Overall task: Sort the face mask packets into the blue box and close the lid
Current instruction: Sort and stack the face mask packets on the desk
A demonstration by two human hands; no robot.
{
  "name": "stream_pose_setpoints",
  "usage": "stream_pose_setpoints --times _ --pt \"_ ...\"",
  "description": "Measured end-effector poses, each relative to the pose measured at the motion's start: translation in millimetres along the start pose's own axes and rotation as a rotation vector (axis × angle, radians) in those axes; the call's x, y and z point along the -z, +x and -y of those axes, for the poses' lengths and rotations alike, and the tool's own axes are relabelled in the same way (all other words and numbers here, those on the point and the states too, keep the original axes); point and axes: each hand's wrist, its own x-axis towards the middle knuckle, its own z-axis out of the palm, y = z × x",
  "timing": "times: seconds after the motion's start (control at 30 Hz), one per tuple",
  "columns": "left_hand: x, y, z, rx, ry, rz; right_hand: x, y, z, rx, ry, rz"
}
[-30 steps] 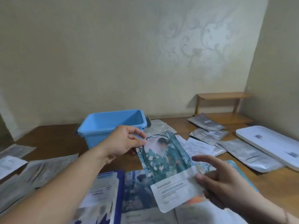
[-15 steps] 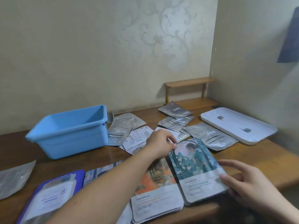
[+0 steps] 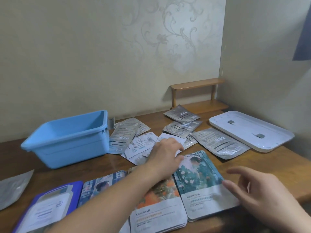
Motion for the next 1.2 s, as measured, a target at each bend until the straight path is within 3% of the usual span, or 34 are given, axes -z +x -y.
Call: stream_pose_setpoints --times 0.07,0.1,0.23,0.43,0.53,0.6,0.73,0.87,1.03,1.2 --pt "3 -8 -14 -0.171 0.051 0.097 -7 6 1 0.144 -0.114 -0.132" --pt "3 -11 -19 -0.213 0.117 0.167 -15 11 0 0.186 -0.2 -0.113" --pt "-1 -18 -19 -0.166 0.224 0.362 -39 20 4 0.21 -0.407 0.329" --pt "-4 -14 -19 -0.075 0.182 0.478 -40 17 -1 0.196 -0.419 0.544" --pt "3 -15 -14 -0.097 0.129 0.467 -40 19 1 0.202 -0.403 0.514" --pt "10 -15 5 -0.068 0.068 0.367 -41 21 -2 0.203 -0.363 0.466" --pt "28 -7 65 0.277 0.045 0.115 -40 26 -5 0.155 -0.032 0.283" --pt "37 -5 103 0.464 0.145 0.157 -40 32 -2 0.139 0.116 0.139" --pt "33 1 106 0.379 0.316 0.158 -44 35 12 0.193 0.148 0.069" --pt "35 -5 95 0.113 0.686 0.103 -46 37 23 0.269 0.158 -0.004"
